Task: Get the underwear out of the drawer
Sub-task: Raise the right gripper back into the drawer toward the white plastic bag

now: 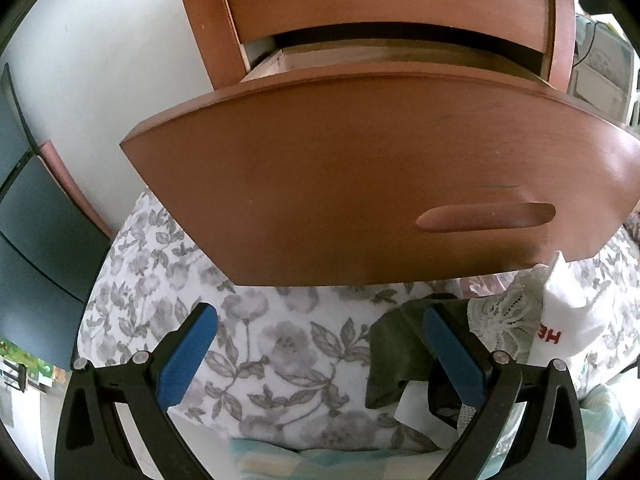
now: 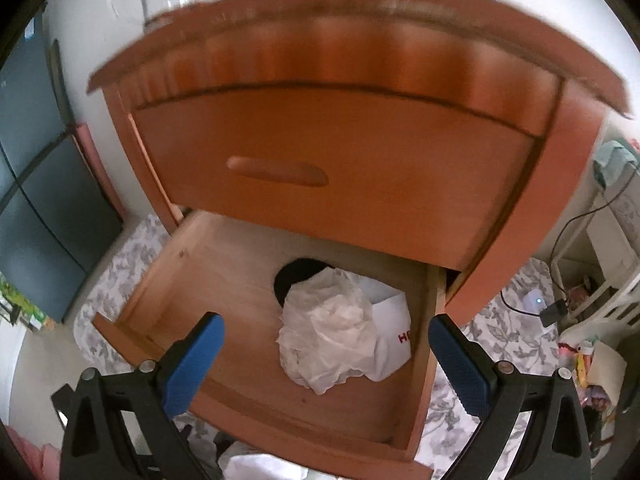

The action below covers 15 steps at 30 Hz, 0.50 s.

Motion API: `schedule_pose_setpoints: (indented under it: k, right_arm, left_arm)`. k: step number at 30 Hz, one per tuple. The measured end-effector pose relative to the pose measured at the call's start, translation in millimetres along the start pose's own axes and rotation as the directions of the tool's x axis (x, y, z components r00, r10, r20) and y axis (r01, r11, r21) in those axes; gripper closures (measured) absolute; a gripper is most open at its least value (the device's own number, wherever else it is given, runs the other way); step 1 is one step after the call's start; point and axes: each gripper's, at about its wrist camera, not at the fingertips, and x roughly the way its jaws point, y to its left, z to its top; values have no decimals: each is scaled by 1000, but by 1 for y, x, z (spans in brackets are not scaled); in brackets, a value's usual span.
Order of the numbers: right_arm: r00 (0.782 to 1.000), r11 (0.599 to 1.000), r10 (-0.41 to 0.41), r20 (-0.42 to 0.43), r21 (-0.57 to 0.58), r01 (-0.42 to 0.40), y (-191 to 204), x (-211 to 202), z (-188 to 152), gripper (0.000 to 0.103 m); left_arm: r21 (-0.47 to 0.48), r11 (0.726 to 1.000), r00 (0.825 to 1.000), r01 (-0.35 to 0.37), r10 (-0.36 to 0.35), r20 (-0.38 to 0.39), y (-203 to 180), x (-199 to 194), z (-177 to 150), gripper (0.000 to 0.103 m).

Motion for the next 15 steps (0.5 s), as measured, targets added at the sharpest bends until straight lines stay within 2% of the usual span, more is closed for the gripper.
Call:
schedule_pose_setpoints:
  k: [7,15]
  right_arm:
    - [985,1000,7,-170,-2,-7,-2,50,-2,7]
    - [949,1000,-5,-315,-8,3,-3,93,-12,11]
  left_arm:
    - [-9,1000,1000,9,-9,-12,2,4,0,1]
    - [-24,999,999,21,-22,-29,4,9,0,1]
